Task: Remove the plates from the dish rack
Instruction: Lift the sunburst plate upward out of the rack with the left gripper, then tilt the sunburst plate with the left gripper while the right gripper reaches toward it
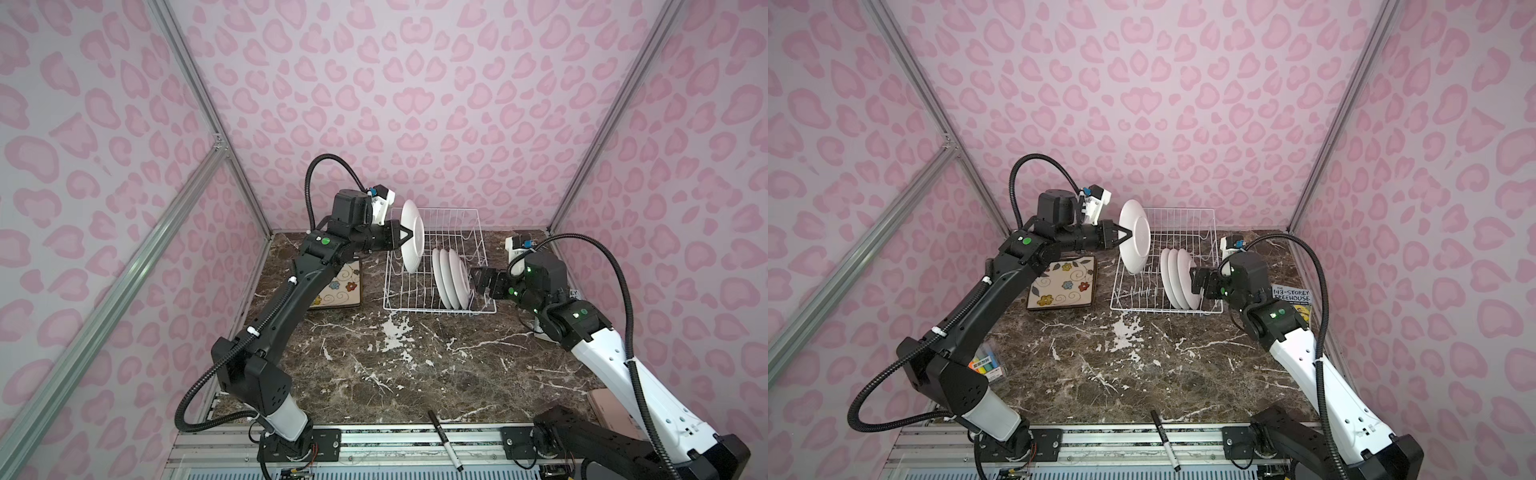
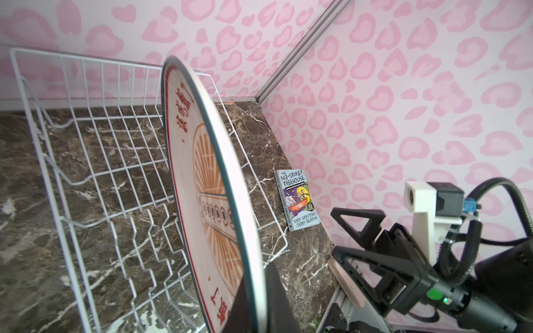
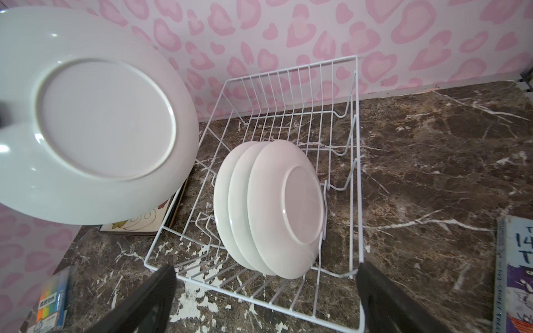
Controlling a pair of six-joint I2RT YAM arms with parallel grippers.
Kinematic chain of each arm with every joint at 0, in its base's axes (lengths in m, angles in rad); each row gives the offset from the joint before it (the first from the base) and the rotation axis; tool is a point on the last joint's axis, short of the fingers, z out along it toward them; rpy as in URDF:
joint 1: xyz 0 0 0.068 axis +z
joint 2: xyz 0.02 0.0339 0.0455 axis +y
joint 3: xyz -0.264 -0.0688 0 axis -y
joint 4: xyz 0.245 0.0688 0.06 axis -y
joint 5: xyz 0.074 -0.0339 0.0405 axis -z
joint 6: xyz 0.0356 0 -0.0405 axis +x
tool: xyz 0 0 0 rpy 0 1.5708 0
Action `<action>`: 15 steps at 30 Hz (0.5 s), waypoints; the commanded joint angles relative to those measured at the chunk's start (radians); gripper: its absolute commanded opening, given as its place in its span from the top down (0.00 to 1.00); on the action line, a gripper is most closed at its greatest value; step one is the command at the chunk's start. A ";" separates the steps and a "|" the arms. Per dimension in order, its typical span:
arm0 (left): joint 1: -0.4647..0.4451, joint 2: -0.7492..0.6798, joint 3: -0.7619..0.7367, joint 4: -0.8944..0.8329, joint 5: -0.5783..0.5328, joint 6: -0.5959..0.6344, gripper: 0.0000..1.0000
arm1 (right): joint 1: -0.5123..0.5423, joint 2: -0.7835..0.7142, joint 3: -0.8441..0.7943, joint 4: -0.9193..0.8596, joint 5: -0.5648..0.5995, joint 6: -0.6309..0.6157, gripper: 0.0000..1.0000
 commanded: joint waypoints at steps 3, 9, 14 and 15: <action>0.000 -0.057 -0.003 0.001 -0.072 0.257 0.96 | -0.056 0.034 0.029 0.054 -0.163 0.111 0.01; -0.017 -0.193 -0.172 0.139 -0.188 0.430 0.97 | -0.106 0.072 0.062 0.049 -0.264 0.186 0.01; -0.060 -0.317 -0.342 0.275 -0.274 0.666 0.96 | -0.130 0.106 0.087 0.077 -0.341 0.254 0.01; -0.072 -0.335 -0.370 0.291 -0.288 0.723 0.97 | -0.130 0.113 0.101 0.078 -0.353 0.258 0.01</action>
